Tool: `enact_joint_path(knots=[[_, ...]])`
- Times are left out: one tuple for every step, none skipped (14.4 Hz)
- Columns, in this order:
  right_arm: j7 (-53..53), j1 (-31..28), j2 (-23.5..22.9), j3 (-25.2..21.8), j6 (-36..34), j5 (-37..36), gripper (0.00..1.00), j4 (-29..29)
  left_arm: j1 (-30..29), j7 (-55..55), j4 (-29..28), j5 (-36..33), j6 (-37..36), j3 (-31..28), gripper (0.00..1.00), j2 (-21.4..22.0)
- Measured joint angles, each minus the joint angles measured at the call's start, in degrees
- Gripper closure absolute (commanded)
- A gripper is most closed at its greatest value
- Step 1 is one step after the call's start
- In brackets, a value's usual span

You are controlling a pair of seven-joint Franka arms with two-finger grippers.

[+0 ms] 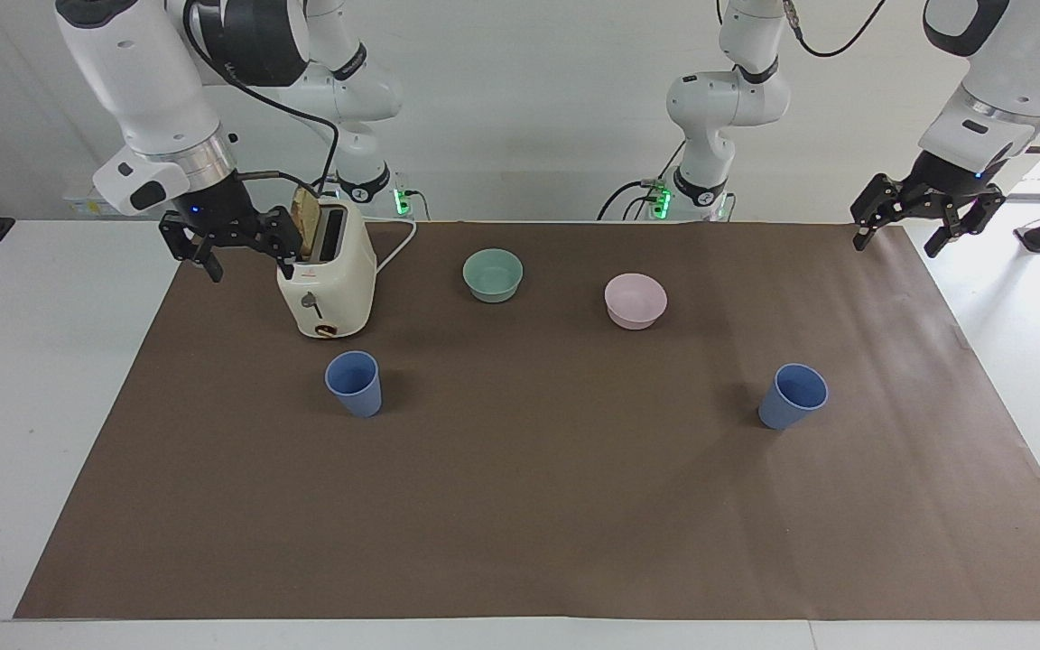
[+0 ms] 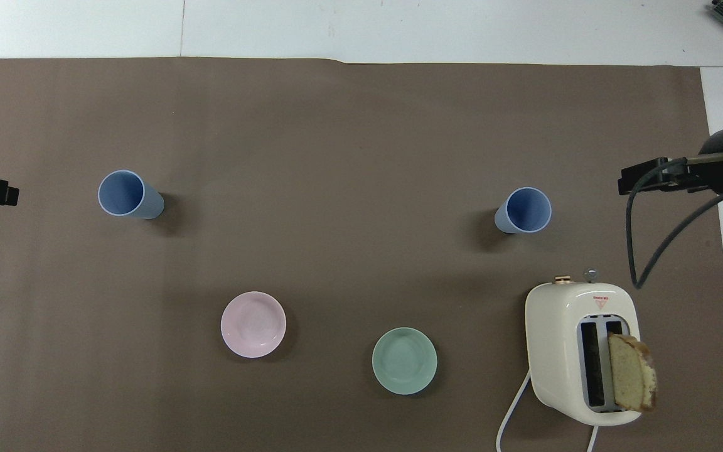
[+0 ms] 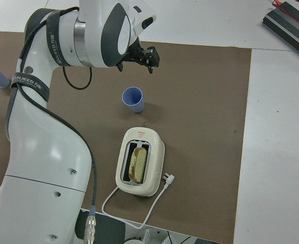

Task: Stack blue cups with both arms
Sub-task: 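Move the left gripper to the blue cup nearest it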

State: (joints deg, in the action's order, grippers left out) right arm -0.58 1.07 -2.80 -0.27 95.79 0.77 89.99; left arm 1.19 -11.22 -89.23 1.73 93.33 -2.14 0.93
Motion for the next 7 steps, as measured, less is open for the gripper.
enact_joint_path(knots=[[0.00,0.00,0.00,0.00,0.00,0.00,0.00,0.02,0.01,0.00,-0.01,0.00,0.63,0.02,0.00,-0.33],[0.00,0.00,0.00,0.00,0.00,0.00,0.00,0.04,0.04,0.00,-0.02,0.00,1.14,0.06,0.00,-0.89],[-0.01,0.00,0.00,0.00,0.00,0.00,0.00,0.04,0.09,0.00,-0.03,0.00,1.75,0.14,0.00,-1.59],[-0.01,0.00,0.00,0.00,0.00,0.00,0.00,0.04,0.13,0.00,-0.04,0.00,2.62,0.24,0.00,-2.45],[-0.01,0.00,0.00,0.00,0.00,0.00,0.00,0.05,0.15,0.00,-0.15,0.00,3.78,0.30,0.00,-3.40],[-0.01,0.00,0.00,0.00,0.00,0.00,0.00,0.05,0.16,0.00,-0.35,0.00,5.01,0.31,0.00,-4.35],[-0.01,0.00,0.00,0.00,0.00,0.00,0.00,0.05,0.16,0.00,-0.65,0.00,6.36,0.31,0.00,-5.23]])
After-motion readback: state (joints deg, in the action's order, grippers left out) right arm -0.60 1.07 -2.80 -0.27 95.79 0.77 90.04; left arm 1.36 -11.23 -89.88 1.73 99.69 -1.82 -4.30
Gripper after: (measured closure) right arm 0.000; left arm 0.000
